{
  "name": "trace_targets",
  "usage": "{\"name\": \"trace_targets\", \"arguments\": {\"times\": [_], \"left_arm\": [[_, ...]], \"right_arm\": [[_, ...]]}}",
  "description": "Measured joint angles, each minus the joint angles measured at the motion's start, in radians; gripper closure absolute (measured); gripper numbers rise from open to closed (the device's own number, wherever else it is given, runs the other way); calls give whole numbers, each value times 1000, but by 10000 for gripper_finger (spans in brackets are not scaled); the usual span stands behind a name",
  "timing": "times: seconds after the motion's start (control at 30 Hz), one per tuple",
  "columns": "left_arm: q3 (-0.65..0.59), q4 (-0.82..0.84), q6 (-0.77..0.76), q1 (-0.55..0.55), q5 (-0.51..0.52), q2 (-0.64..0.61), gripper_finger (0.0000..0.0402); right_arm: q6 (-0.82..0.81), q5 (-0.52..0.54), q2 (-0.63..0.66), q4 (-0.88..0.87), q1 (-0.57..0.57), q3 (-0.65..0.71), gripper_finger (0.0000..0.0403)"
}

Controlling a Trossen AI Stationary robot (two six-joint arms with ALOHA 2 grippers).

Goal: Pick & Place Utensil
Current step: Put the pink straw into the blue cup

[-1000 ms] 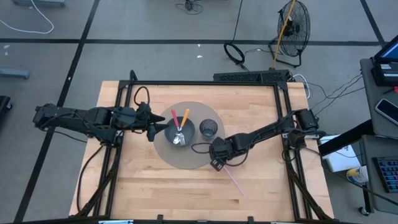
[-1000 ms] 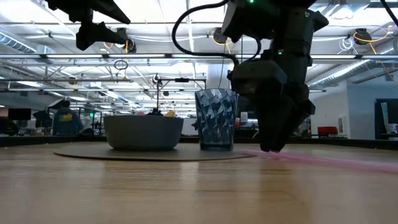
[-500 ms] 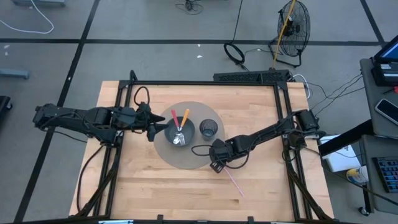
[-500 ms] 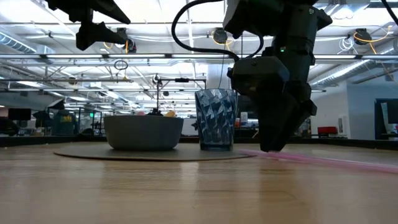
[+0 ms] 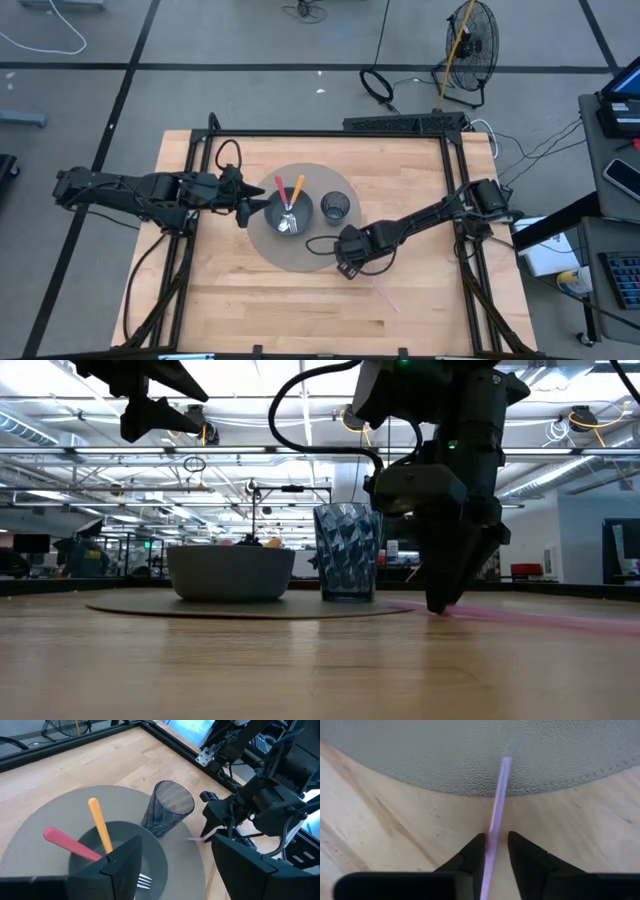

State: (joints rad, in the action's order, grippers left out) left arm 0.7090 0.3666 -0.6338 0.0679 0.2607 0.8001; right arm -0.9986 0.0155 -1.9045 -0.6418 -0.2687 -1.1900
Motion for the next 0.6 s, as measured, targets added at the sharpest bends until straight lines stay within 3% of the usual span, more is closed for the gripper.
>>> {"name": "trace_targets", "arguments": {"times": [0.23, 0.6], "left_arm": [[0, 3, 1, 0, 0, 0, 158], [0, 5, 4, 0, 0, 0, 158]], "right_arm": [[28, -20, 0, -30, 0, 1, 392], [73, -46, 2, -58, -1, 3, 399]]}}
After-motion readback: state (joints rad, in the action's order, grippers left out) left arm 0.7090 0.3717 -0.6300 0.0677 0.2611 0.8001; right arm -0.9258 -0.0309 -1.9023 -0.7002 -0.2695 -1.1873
